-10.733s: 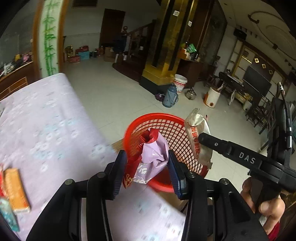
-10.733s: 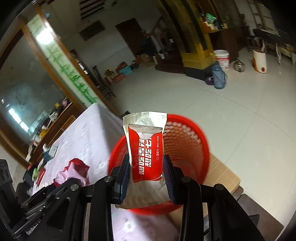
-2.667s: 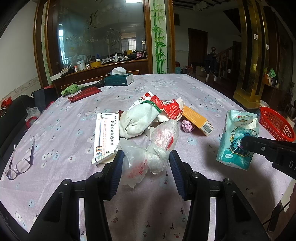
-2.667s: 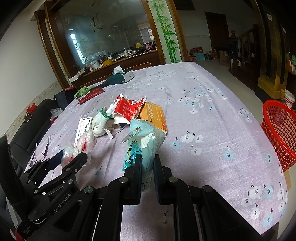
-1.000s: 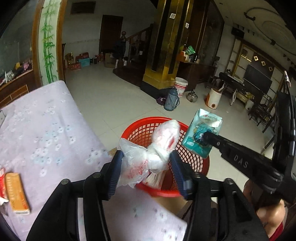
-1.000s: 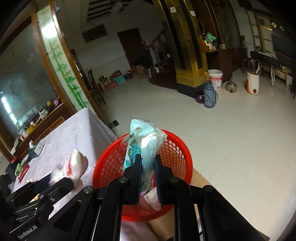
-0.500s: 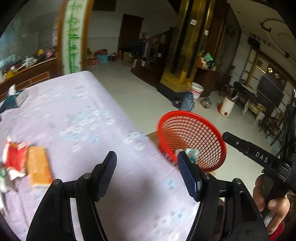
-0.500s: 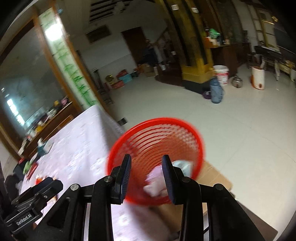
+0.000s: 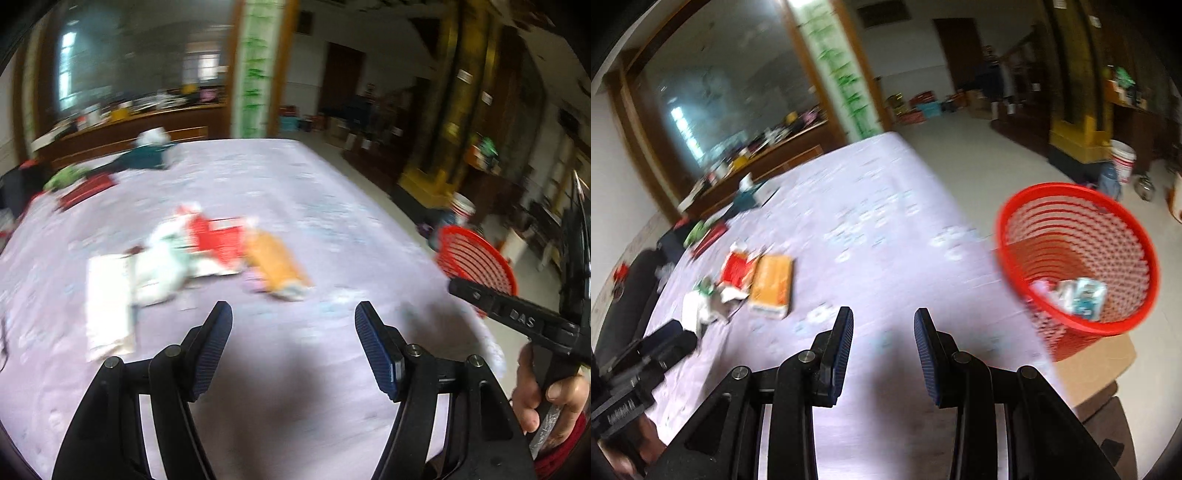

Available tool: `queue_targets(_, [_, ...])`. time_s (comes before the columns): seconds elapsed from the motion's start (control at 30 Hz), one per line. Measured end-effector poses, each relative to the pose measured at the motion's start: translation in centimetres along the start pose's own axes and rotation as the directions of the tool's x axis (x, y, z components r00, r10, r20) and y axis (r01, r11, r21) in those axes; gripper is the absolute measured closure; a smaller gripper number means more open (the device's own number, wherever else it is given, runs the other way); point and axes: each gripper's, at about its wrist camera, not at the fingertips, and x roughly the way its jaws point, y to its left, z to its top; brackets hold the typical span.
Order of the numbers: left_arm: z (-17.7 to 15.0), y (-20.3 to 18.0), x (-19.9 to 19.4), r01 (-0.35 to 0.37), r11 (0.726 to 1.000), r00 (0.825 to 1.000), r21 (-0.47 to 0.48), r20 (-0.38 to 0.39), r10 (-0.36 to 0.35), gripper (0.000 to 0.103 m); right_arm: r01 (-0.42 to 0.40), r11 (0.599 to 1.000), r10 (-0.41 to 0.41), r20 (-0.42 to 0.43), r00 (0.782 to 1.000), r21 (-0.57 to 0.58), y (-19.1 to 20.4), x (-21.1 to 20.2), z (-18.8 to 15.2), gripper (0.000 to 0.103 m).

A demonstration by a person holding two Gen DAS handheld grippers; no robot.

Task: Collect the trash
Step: 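Grasp the white medicine box with the left tool while the right tool grasps the orange box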

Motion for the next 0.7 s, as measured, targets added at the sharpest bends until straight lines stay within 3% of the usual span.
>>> queue_targets(0.13, [-0.2,6.5,-1.8,-0.128,0.986,0.991,-0.110,0.024,0.131,0.028,-0.036,0.998,0.034,-0.028,0.999,-0.047,2.7,1.0,-0.2,0.065])
queue_targets(0.2, [-0.3,9.6,-1.4,-0.207,0.966,0.978,-0.157,-0.004,0.209,0.027,-0.058,0.996,0.055,-0.041,0.998,-0.063,3.9,1.3,-0.3,0.062])
queue_targets(0.3, [-0.6,12.6,0.3,-0.272,0.944,0.962,-0.186,-0.055,0.266,0.027,-0.077,0.993,0.073,-0.052,0.996,-0.085,5.2,1.5,-0.6,0.060])
queue_targets(0.47, [-0.9,14.2,3.9,-0.336,0.926,0.940,-0.173,-0.127,0.317,0.027,-0.091,0.990,0.085,-0.060,0.995,-0.108,6.6,1.4,-1.0,0.060])
queue_targets(0.63, [-1.2,15.1,6.4,-0.319,0.929,0.942,-0.187,-0.170,0.290,0.027,-0.090,0.991,0.083,-0.074,0.994,-0.102,6.6,1.5,-0.6,0.059])
queue_targets(0.7, [-1.2,15.4,7.3,-0.339,0.921,0.935,-0.192,-0.175,0.308,0.027,-0.102,0.990,0.093,-0.089,0.992,-0.096,6.8,2.0,-0.2,0.059])
